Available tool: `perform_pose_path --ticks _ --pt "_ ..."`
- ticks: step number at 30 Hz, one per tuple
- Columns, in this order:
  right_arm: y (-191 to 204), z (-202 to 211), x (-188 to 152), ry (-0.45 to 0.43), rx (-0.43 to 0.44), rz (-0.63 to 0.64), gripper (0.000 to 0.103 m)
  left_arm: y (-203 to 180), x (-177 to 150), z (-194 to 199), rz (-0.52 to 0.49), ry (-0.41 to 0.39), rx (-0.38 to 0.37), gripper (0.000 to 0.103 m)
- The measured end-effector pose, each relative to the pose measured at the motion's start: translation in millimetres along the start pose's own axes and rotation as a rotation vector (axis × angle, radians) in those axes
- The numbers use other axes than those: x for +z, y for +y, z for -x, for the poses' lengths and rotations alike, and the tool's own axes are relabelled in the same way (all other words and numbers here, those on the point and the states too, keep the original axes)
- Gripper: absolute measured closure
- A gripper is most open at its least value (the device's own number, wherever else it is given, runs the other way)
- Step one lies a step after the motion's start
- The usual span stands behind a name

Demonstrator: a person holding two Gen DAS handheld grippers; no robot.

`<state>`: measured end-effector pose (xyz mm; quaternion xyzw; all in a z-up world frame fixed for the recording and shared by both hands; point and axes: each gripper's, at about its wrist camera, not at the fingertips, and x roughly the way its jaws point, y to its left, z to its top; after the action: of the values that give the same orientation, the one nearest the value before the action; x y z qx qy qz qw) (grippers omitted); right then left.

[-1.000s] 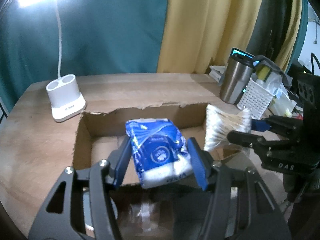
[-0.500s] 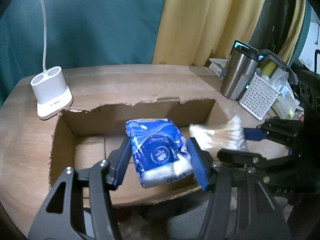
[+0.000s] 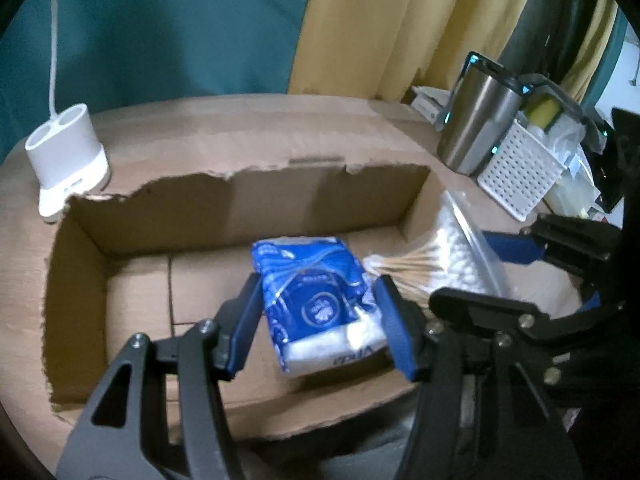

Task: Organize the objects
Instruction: 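Lower the swab bag into the box and open the right tool while the left tool releases the blue pack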

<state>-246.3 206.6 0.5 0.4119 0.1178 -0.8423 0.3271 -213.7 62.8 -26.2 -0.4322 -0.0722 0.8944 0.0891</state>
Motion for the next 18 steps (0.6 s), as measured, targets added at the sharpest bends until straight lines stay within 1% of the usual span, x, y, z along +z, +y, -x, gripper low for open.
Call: perform_pose_path --ticks 2,7,9,14,18 --pt "-1.2 2.7 0.8 -0.012 -0.001 -0.004 0.052 -0.7 -0.6 -3.3 -0.003 0.009 -0.003 0.045" --pt "-8.6 13.2 1.4 -0.047 -0.019 -0.034 0.052 -1.1 -2.0 -8.4 -0.002 0.025 -0.013 0.044" --pt "-12.7 15.6 1.2 -0.062 -0.048 -0.049 0.052 -1.4 -1.2 -9.6 0.004 0.030 -0.013 0.044" --pt "-24.8 10.6 -1.3 -0.056 -0.129 -0.098 0.051 -1.6 -0.6 -10.1 0.011 0.036 -0.022 0.043" --pt "-26.9 3.2 -3.8 -0.049 -0.136 -0.113 0.049 -2.6 -0.3 -7.1 0.008 0.030 -0.035 0.041"
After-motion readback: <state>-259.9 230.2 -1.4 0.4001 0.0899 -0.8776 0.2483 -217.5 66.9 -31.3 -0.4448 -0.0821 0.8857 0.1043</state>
